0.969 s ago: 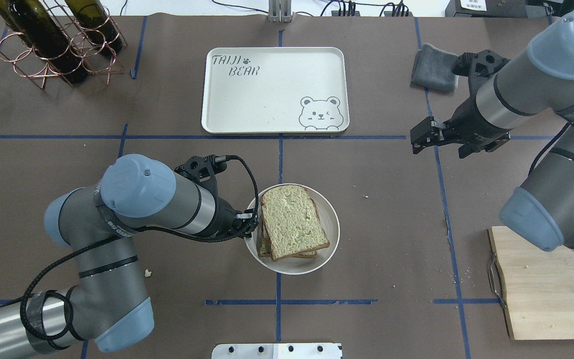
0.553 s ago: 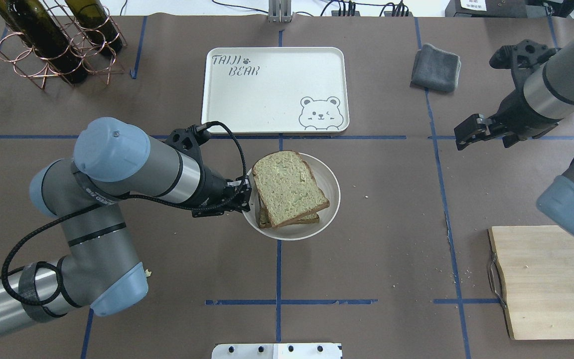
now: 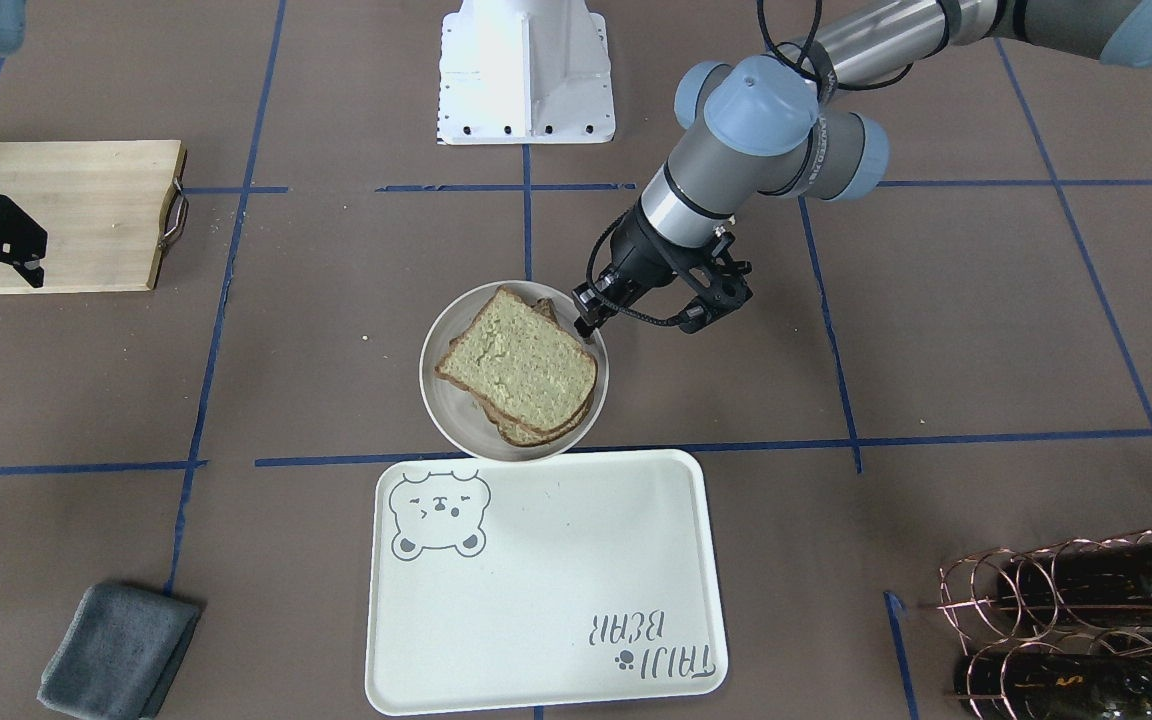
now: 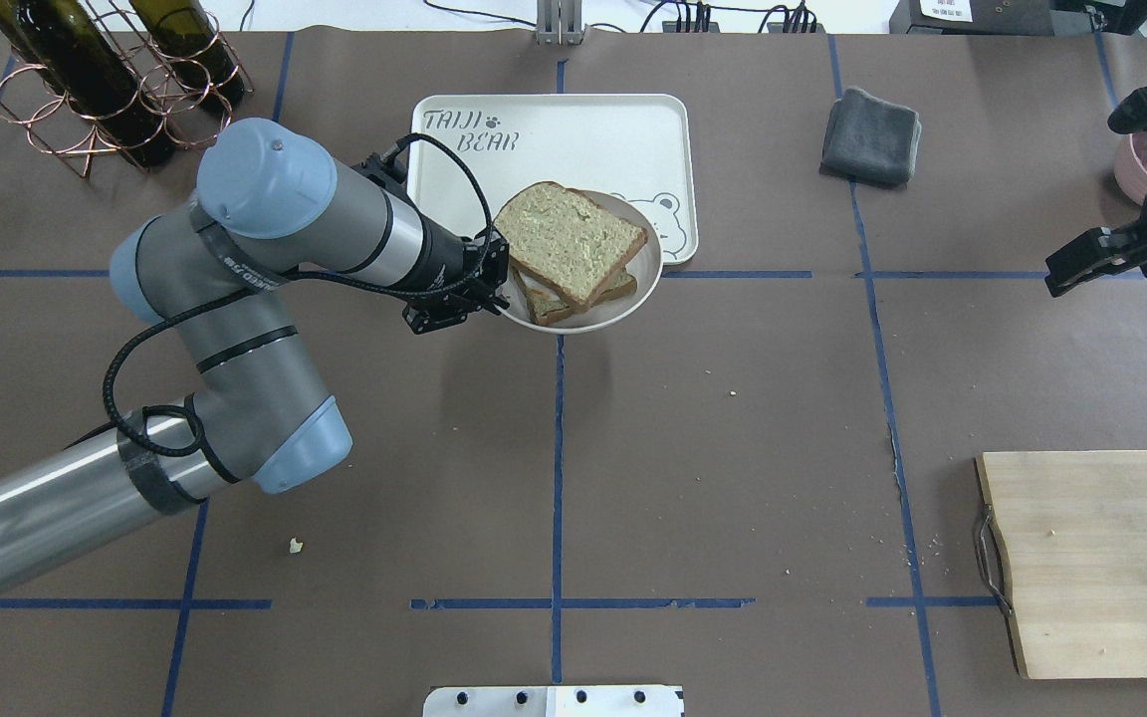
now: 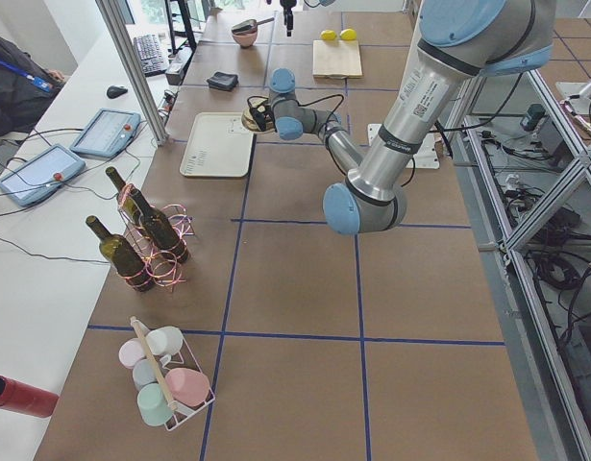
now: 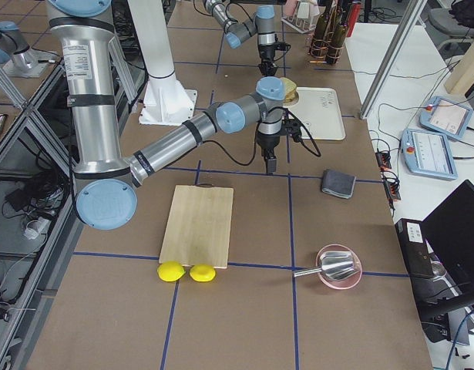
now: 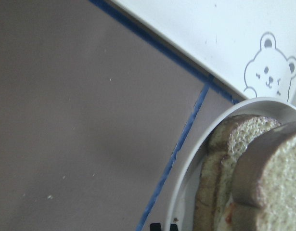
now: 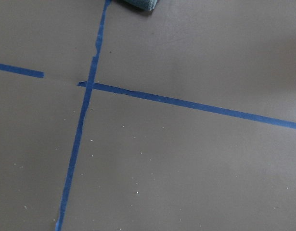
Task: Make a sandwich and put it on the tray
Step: 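Carry the plate onto the tray with the left gripper while the right arm withdraws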
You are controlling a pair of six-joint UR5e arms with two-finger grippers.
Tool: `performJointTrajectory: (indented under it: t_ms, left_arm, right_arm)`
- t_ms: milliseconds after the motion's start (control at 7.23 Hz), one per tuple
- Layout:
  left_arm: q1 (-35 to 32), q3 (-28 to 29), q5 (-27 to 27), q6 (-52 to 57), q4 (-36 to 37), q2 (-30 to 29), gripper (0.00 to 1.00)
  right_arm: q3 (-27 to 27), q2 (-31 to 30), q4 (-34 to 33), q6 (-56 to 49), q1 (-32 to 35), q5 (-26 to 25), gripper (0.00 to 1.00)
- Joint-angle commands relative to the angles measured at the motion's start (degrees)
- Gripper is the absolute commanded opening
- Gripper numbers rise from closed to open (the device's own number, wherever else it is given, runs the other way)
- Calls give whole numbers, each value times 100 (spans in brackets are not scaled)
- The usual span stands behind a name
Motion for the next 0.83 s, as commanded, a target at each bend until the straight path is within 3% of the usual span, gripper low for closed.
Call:
performJointTrajectory:
  t_ms: [0, 138, 553, 692]
  left_arm:
    - [-342, 1126, 42, -323, -284, -681, 0]
    - [-352, 1576, 443, -332, -529, -771, 0]
    - [-308, 2867, 946, -639, -1276, -1174, 0]
    - [-264, 3038, 1000, -639, -1331, -1255, 0]
  right_arm:
    - [-57, -151, 7, -274, 219, 178, 100]
    - [-101, -239, 33, -414, 359, 450, 100]
    - [-180, -240, 42, -513, 466, 514, 100]
    - [-181, -231, 42, -513, 466, 514, 100]
